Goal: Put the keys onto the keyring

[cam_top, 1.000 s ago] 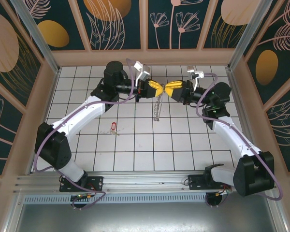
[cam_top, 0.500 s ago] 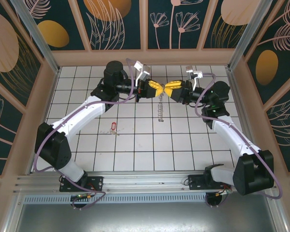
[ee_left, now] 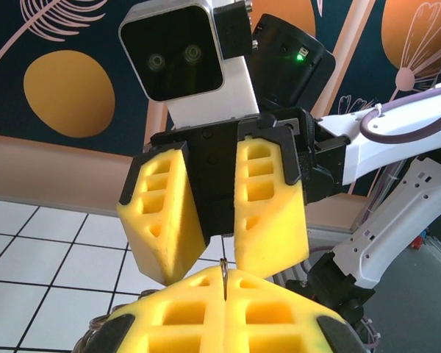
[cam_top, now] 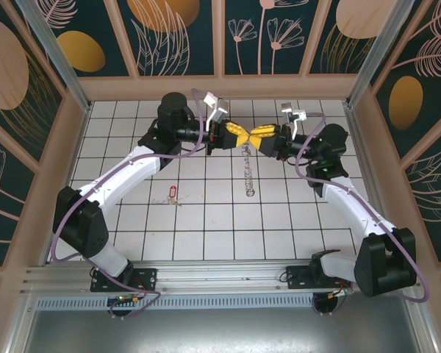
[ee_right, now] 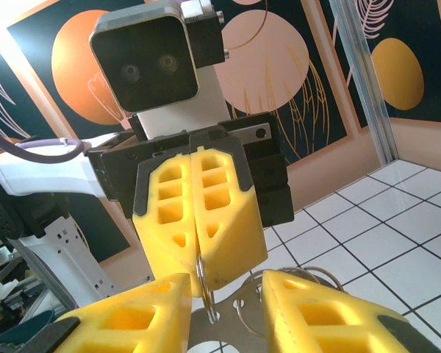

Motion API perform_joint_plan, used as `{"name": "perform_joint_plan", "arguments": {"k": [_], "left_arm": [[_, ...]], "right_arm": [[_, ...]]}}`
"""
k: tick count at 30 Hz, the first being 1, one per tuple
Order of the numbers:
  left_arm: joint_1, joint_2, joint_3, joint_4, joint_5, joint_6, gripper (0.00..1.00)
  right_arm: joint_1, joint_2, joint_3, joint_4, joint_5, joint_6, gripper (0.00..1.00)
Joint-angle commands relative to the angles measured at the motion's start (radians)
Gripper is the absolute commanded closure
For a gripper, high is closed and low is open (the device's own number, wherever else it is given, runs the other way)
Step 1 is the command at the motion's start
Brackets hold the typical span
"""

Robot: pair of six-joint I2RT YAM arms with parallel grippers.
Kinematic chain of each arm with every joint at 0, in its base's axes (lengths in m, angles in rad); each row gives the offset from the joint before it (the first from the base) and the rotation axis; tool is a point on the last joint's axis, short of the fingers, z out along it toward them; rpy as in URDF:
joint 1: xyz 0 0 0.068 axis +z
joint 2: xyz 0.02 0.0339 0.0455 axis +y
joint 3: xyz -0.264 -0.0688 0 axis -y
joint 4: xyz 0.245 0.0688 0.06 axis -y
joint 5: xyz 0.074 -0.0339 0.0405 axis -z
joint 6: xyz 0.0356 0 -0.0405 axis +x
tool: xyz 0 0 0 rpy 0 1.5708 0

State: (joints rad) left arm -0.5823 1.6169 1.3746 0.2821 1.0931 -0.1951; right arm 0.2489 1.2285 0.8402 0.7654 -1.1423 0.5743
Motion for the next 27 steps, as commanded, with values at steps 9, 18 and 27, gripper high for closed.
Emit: {"name": "perform_joint_plan", "arguments": {"k": [9, 18, 27], "left_arm": [[0.003, -0.003, 0.029, 0.065, 0.03, -0.023, 1.0], [0.003, 0.0, 0.029, 0.069, 0.031, -0.027, 1.0], [0.004, -0.019, 0.008, 0.108, -0.065, -0.052, 0.96]], "right_arm": [[0.012, -0.002, -0.001, 0.066, -0.01, 0.005, 0.82], [0.028, 0.013, 0.009, 0.065, -0.011, 0.001, 0.79], [0.015, 0.005, 0.001, 0.037, 0.018, -0.03, 1.0]]}}
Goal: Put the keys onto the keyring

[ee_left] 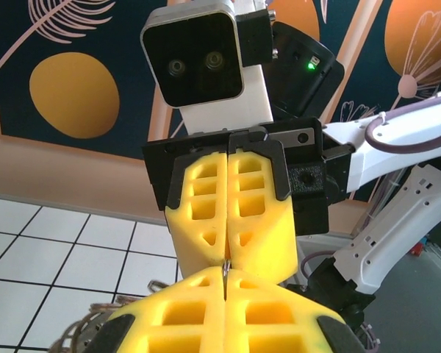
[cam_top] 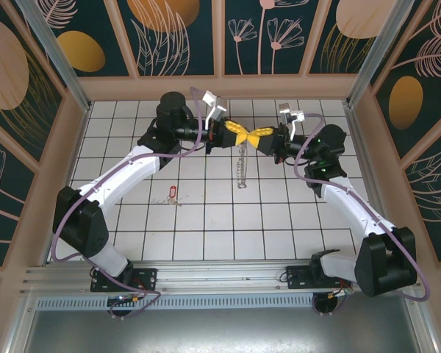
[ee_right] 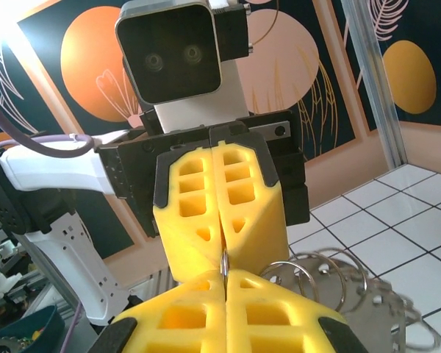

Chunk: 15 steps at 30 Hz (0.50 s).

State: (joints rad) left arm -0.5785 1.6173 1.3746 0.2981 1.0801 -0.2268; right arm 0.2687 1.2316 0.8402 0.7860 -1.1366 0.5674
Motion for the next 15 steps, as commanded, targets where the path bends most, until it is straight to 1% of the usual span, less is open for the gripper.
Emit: {"name": "perform_joint_plan", "arguments": {"k": [1, 2, 4, 6, 7, 9, 10, 15], "left_arm": [[0.0, -0.03, -0.01, 0.115, -0.091, -0.035, 0.87], [0.001, -0.04, -0.028, 0.134, -0.137, -0.05, 0.79], [0.001, -0.063, -0.063, 0.18, -0.206, -0.074, 0.72], [0.001, -0.086, -0.098, 0.22, -0.28, -0.107, 0.61], [0.002, -0.095, -0.117, 0.246, -0.318, -0.131, 0.59], [0.0, -0.1, -0.142, 0.301, -0.356, -0.194, 0.56], [0.0, -0.098, -0.148, 0.322, -0.358, -0.223, 0.55], [0.001, -0.063, -0.163, 0.442, -0.316, -0.355, 0.54]], "right_arm": [[-0.012, 0.001, -0.003, 0.025, 0.023, -0.019, 1.0], [-0.021, -0.001, -0.009, 0.044, 0.033, -0.007, 1.0], [-0.039, 0.001, -0.022, 0.109, 0.044, 0.037, 1.0], [-0.053, 0.0, -0.036, 0.172, 0.054, 0.08, 1.0], [-0.056, -0.001, -0.041, 0.2, 0.063, 0.094, 1.0], [-0.057, -0.004, -0.052, 0.254, 0.082, 0.116, 1.0], [-0.056, -0.004, -0.057, 0.283, 0.092, 0.129, 1.0], [-0.052, 0.009, -0.073, 0.43, 0.144, 0.199, 1.0]]}}
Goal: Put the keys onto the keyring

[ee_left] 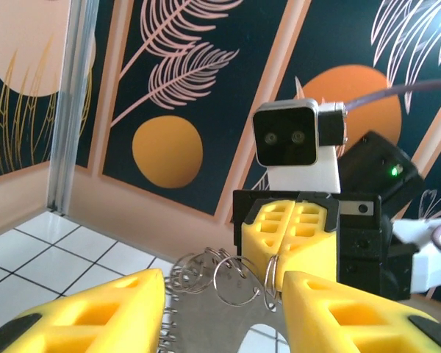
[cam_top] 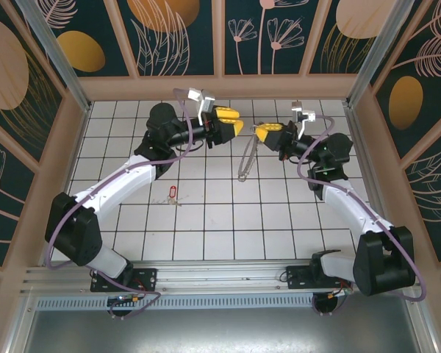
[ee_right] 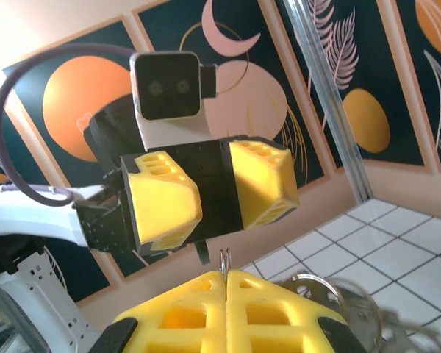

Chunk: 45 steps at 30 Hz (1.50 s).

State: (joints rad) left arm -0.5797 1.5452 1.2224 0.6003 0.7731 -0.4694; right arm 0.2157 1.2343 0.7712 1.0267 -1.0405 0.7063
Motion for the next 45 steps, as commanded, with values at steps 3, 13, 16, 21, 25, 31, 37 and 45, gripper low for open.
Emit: {"name": "perform_joint_plan", "arguments": {"k": [3, 13, 16, 21, 25, 31, 37, 45], "left_arm": [[0.001, 0.03, -0.017, 0.203, 0.013, -0.167, 0.54], [0.001, 0.095, -0.039, 0.469, 0.05, -0.377, 0.64], [-0.005, 0.112, -0.049, 0.558, 0.05, -0.442, 0.65], [-0.013, 0.117, -0.059, 0.614, 0.035, -0.467, 0.66], [-0.016, 0.099, -0.077, 0.619, 0.009, -0.456, 0.65], [-0.022, 0.111, -0.061, 0.578, 0.008, -0.441, 0.64], [-0.026, 0.134, -0.029, 0.559, 0.013, -0.436, 0.64], [-0.027, 0.162, -0.007, 0.543, 0.005, -0.427, 0.64]], "right_arm": [[0.009, 0.018, -0.004, 0.246, 0.1, 0.086, 1.0], [0.029, 0.076, 0.002, 0.418, 0.238, 0.19, 1.0], [0.038, 0.094, 0.008, 0.44, 0.253, 0.205, 1.0], [0.049, 0.115, 0.01, 0.447, 0.27, 0.209, 1.0], [0.05, 0.128, 0.005, 0.449, 0.276, 0.212, 1.0], [0.055, 0.148, 0.01, 0.461, 0.27, 0.224, 1.0], [0.071, 0.158, 0.019, 0.458, 0.259, 0.223, 1.0], [0.085, 0.161, 0.02, 0.456, 0.248, 0.223, 1.0]]}}
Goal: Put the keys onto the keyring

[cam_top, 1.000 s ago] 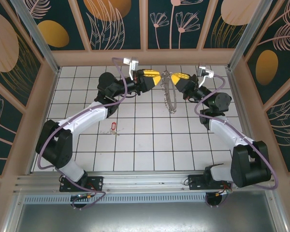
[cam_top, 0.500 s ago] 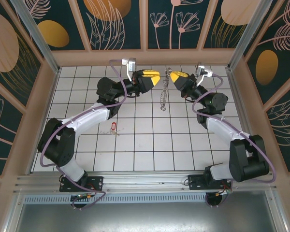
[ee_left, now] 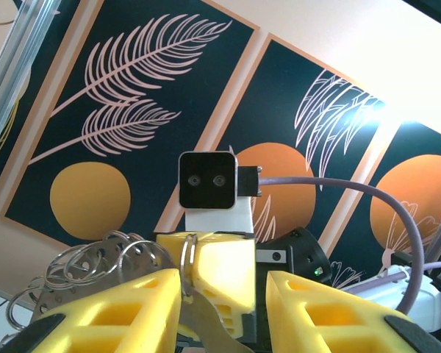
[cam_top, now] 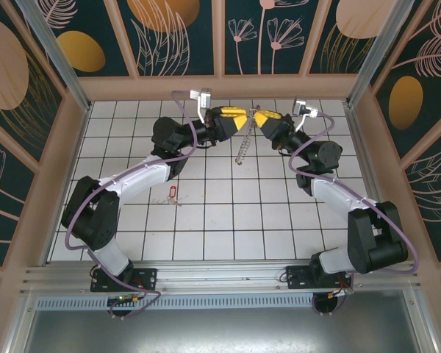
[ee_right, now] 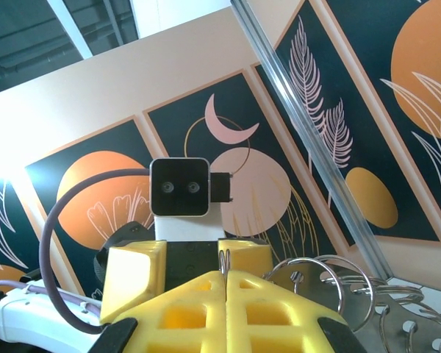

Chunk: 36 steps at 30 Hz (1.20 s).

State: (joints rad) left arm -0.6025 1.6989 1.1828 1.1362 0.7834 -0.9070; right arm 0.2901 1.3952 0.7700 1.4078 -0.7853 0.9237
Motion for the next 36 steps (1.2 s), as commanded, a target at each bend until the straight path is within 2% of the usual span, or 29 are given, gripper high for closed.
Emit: {"name": "perform_joint_plan", "arguments": {"k": [1, 20, 29, 32, 34, 35, 36], "left_arm": [[-0.003, 0.009, 0.035, 0.005, -0.005, 0.012, 0.64], [-0.004, 0.046, 0.049, -0.01, -0.007, 0.023, 0.65], [-0.005, 0.048, 0.046, 0.003, -0.006, 0.02, 0.87], [-0.005, 0.048, 0.046, 0.006, -0.004, 0.02, 1.0], [-0.004, 0.046, 0.046, 0.0, 0.001, 0.031, 1.0], [-0.004, 0.044, 0.047, -0.014, 0.004, 0.041, 1.0], [-0.005, 0.038, 0.05, -0.041, 0.008, 0.064, 1.0]], "right_arm": [[0.013, 0.001, 0.021, 0.073, -0.009, 0.006, 1.0], [0.039, 0.011, 0.028, 0.06, -0.019, -0.005, 1.0], [0.041, 0.015, 0.029, 0.052, -0.02, -0.008, 1.0], [0.042, 0.019, 0.032, 0.046, -0.024, -0.01, 1.0], [0.039, 0.015, 0.036, 0.019, -0.024, -0.017, 1.0], [0.036, 0.01, 0.037, 0.0, -0.022, -0.024, 0.93], [0.027, 0.002, 0.034, -0.028, -0.02, -0.033, 0.81]]}}
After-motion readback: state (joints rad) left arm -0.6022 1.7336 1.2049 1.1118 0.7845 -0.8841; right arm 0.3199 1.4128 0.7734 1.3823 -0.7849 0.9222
